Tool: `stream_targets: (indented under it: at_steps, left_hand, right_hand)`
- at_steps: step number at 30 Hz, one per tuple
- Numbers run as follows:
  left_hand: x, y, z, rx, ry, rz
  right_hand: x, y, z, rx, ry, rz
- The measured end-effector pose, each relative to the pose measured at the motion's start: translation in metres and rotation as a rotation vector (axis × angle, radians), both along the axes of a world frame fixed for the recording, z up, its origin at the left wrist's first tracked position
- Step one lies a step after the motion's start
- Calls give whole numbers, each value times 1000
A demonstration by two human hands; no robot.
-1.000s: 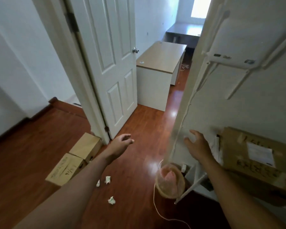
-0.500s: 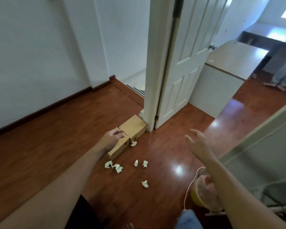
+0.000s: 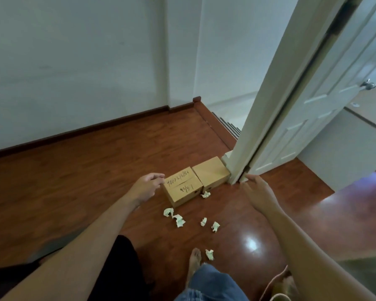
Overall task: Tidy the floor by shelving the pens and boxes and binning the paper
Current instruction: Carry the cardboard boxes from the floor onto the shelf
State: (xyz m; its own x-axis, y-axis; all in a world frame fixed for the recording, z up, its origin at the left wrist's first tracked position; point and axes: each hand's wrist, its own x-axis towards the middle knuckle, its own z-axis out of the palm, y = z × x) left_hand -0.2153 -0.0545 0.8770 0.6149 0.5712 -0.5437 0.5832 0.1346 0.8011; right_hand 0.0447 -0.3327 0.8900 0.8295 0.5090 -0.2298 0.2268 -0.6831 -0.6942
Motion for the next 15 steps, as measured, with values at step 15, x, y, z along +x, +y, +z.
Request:
stream_targets:
  at_steps: [15]
  left_hand:
    - [108, 164, -57, -137, 41, 276]
  right_hand:
    - [151, 202, -114, -49, 234, 129]
